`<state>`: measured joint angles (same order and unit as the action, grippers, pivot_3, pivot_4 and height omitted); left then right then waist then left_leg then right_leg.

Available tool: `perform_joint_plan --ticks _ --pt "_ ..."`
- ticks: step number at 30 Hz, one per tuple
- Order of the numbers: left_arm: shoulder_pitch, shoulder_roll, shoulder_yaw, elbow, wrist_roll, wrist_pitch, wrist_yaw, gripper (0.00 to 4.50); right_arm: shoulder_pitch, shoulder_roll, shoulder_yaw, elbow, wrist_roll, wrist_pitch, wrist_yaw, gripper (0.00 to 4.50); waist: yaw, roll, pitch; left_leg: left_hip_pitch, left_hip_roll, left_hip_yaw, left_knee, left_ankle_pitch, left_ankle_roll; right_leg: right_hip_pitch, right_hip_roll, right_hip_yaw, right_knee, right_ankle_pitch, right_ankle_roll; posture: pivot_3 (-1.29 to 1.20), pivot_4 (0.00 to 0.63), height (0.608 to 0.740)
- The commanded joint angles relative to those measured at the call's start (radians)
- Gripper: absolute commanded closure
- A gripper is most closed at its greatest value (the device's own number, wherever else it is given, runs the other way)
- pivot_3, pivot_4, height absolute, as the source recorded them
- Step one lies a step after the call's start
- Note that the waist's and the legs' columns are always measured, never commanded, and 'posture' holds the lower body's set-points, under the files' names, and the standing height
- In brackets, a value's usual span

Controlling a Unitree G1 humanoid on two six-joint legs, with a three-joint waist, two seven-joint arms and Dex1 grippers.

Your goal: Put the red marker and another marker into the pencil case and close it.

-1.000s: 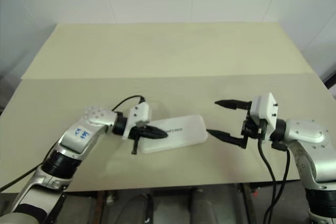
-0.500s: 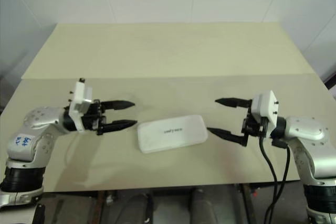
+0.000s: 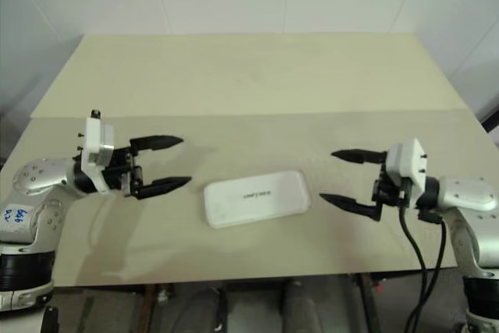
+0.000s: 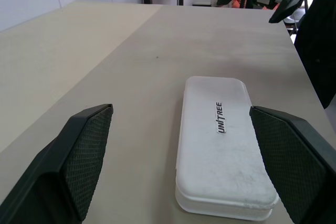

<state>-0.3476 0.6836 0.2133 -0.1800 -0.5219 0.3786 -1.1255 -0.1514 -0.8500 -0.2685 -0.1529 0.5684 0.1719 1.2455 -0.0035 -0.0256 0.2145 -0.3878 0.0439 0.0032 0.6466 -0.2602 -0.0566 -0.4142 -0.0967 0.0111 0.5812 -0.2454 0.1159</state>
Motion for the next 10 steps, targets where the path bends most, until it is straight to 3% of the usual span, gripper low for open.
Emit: perform_joint_plan --ticks 1,10 --pt "-0.001 0.034 0.017 0.008 -0.012 -0.027 -0.018 0.03 0.012 -0.042 -0.076 0.046 -0.006 -0.045 0.033 0.00 -0.002 0.000 0.000 0.000 0.000 0.000 0.000 0.000 0.000 0.000 0.000 0.000 0.000 0.000 0.000 0.00 0.150 0.740" --pt "0.031 0.095 0.051 0.034 -0.030 -0.027 -0.047 0.03 0.032 -0.099 -0.144 0.046 0.036 -0.016 0.085 0.00 -0.011 0.000 0.000 0.001 0.001 0.001 -0.001 0.000 0.000 0.000 0.001 0.001 0.000 0.000 -0.001 0.00 0.150 0.740"
